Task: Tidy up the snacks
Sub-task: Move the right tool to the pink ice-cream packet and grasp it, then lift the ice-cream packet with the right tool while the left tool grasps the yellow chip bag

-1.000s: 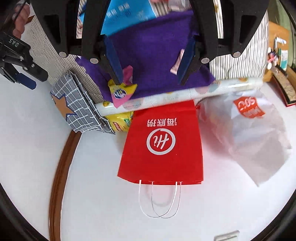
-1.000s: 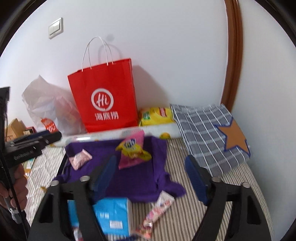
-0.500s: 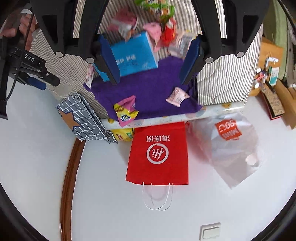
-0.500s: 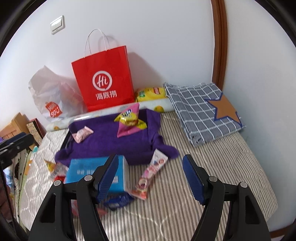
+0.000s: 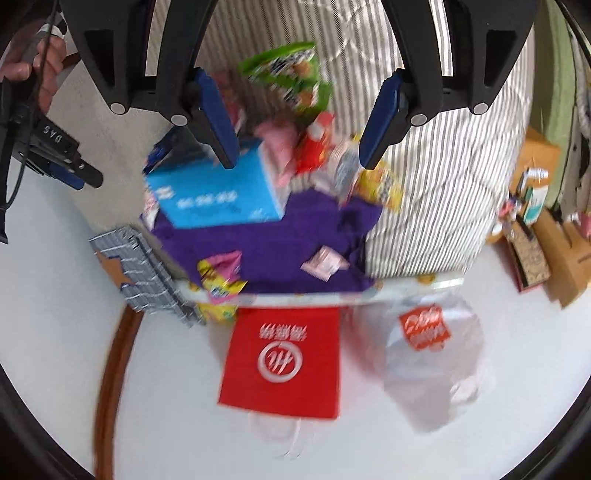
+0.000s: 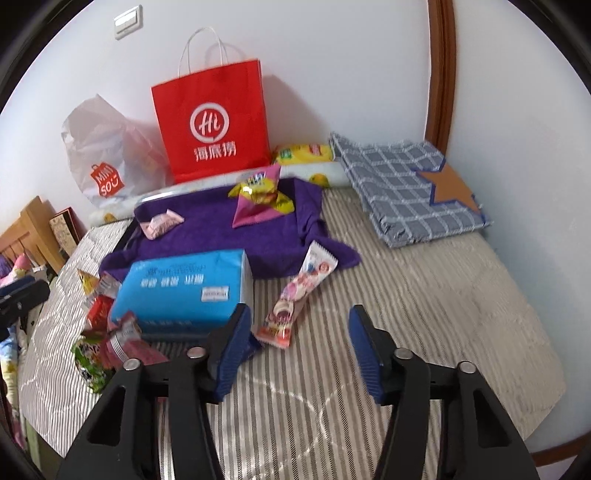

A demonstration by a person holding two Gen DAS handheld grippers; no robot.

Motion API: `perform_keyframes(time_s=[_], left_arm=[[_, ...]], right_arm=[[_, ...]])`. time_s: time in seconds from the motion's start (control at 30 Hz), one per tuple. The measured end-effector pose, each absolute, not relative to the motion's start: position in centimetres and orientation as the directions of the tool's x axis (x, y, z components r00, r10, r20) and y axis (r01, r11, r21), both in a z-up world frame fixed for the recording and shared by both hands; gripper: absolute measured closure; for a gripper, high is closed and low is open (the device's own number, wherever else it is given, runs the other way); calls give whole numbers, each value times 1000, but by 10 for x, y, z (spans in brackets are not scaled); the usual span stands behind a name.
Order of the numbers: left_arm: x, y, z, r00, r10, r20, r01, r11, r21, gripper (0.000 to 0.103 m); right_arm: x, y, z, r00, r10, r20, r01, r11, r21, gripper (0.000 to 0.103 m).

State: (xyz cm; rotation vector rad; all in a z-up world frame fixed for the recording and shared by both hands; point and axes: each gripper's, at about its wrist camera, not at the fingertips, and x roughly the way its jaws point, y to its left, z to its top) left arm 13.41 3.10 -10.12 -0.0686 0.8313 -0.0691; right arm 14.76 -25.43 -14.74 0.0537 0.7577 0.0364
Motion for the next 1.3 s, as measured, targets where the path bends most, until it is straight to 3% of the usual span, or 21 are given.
perform_keyframes(time_s=[0.33,0.8,1.2,1.3], left_arm=[[143,53,-135,616,-78,-783,-10,994,-107,38],[170,69,-154,586,-93,-805,-50,987,-151,38],[177,64,-155,570,-60,-819,-64,991,-118,38],[177,64,-154,572,-60,-818,-66,991,-118,38]], right_arm=[[178,-254,-173,695,77,-715,-14,996,93,69],[233,-245,-202,632,123,-765,-48,992,120,69],[252,-252,-214,611,153,-777,-64,988,143,67],[250,-252,-213,615,166,-771,-73,985,155,73]])
